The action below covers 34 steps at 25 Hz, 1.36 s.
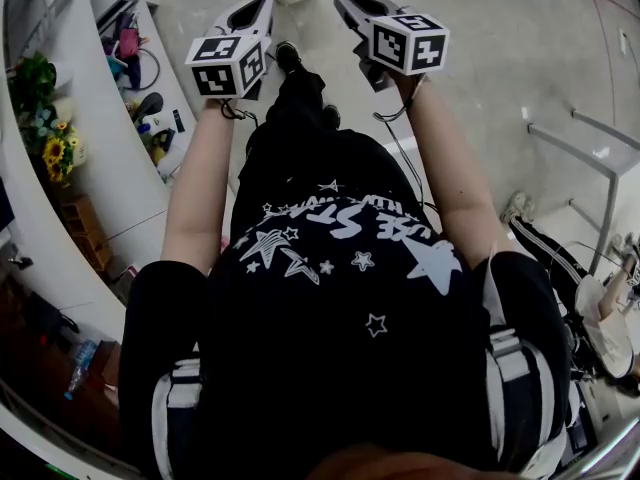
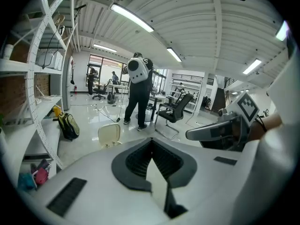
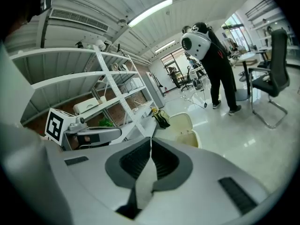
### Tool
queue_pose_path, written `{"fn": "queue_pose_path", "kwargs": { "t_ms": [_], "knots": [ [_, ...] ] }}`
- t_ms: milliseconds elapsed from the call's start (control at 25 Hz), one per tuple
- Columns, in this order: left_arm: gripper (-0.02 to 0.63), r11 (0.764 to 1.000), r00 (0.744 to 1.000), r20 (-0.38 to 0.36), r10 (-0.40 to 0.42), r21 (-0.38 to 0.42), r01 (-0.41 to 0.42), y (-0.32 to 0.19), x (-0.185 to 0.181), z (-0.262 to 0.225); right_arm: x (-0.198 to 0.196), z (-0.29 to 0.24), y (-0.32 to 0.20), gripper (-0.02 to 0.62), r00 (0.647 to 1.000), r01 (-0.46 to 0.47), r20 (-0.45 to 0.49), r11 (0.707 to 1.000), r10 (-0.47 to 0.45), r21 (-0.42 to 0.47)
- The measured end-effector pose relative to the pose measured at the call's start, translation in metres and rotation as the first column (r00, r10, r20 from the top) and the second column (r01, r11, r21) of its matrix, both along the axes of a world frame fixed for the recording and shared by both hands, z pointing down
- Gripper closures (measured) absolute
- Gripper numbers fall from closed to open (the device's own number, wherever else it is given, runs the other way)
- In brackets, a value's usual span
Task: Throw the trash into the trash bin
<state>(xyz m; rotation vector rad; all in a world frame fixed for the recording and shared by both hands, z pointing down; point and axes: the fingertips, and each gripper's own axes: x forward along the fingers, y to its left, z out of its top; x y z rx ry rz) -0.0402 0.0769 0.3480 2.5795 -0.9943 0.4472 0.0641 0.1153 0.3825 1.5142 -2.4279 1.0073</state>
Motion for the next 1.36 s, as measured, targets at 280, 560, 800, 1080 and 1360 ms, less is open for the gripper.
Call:
{"fn": "queue_pose_path", "kwargs": {
  "t_ms": [280, 560, 800, 1080, 1360],
  "knots": [
    [0.595, 1.0, 1.0, -0.019, -0.008, 0.017, 0.009, 0.025, -0.006, -0.014, -0.017, -0.003, 0.009, 0.589, 1.0, 0.012, 0.011, 1.0, -0.012, 0.015],
    [0.595, 1.0, 1.0, -0.021, 0.0, 0.009, 0.0, 0.038, -0.017, -0.014, -0.025, -0.002, 0.014, 0.589, 1.0, 0.016, -0.003, 1.0, -0.016, 0.004],
    [0.595, 1.0, 0.999, -0.031, 0.006, -0.006, -0.006, 0.042, -0.037, -0.011, -0.043, 0.004, 0.018, 0.589, 1.0, 0.001, -0.004, 1.0, -0.002, -0.021],
    [0.595, 1.0, 0.998, -0.059, 0.001, 0.001, -0.001, 0.031, -0.051, -0.022, -0.05, 0.001, 0.018, 0.589, 0.999, -0.027, -0.024, 0.999, 0.026, -0.023],
    [0.595, 1.0, 0.998, -0.062, -0.002, 0.011, 0.003, 0.031, -0.047, -0.023, -0.044, -0.009, 0.022, 0.589, 0.998, -0.037, -0.045, 0.999, 0.037, -0.005]
  ]
}}
